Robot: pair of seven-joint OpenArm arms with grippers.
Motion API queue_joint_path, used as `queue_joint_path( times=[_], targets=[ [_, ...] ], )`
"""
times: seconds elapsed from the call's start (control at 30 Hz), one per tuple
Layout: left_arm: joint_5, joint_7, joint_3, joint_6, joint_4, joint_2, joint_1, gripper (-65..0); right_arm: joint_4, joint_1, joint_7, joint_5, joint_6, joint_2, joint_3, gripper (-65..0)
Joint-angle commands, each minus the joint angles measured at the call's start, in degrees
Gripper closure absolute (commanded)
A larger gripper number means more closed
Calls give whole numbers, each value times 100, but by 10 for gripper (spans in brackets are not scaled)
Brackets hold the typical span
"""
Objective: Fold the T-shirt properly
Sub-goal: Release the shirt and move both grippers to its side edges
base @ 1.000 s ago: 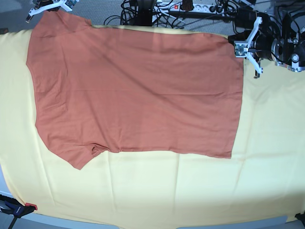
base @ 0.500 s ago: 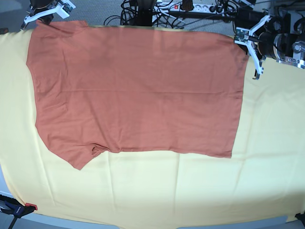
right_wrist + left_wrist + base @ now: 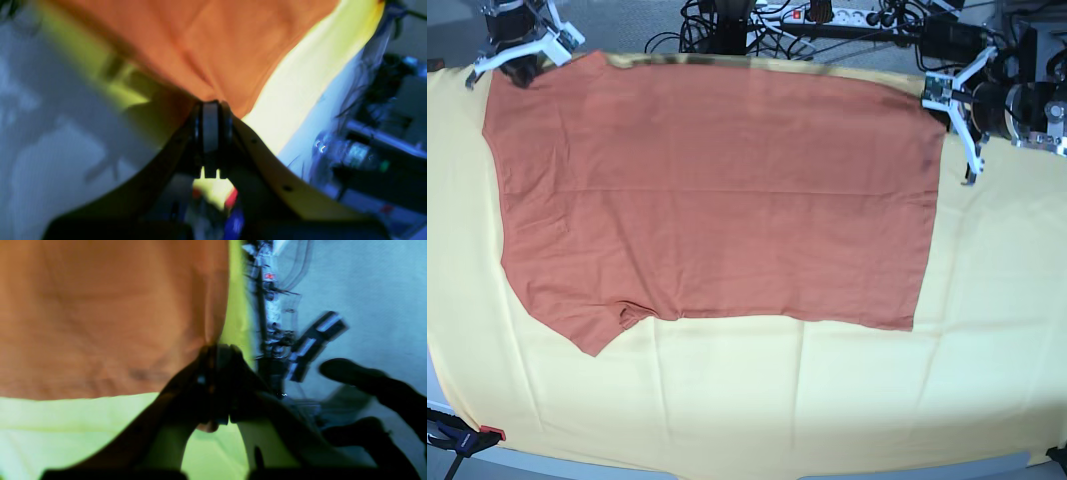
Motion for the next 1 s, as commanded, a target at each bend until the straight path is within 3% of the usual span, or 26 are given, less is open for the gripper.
queue_joint_path(
  times=[0.0, 0.07, 0.23, 0.33, 0.47, 0.53, 0.63, 0.83, 0.97],
  targets=[
    [-44, -20, -52, 125, 42, -24, -107, 0, 98, 76, 151, 55, -66, 52, 26, 0],
    [-17, -20, -52, 529, -22, 201, -186, 0, 96, 380, 315, 332, 37, 52, 26, 0],
    [494, -120, -52, 903, -433, 846, -199, 0, -50, 1150, 378, 793, 293, 55, 26, 0],
    [938, -389, -55, 1209, -822, 1174, -201, 0, -372, 1587, 686, 1366, 616, 52, 26, 0],
    [1495, -433, -52, 2194, -1244, 1574, -199, 0, -986, 2109, 1126, 1878, 1056, 50, 26, 0],
    [1681, -433, -52, 2527, -1381, 1722, -199, 0, -1268, 2387, 1130, 1958, 1165, 52, 26, 0],
    [1781, -433, -52, 2686, -1458, 1849, -199, 0, -1587, 2730, 1130, 1971, 1165, 52, 26, 0],
    [1777, -428, -52, 2695, -1456, 1875, -197, 0, -1952, 3222, 1016, 1993, 1078, 52, 26, 0],
    [1777, -409, -52, 2695, -1456, 1875, -197, 0, -1963, 3305, 957, 1989, 481, 50, 26, 0]
  ],
)
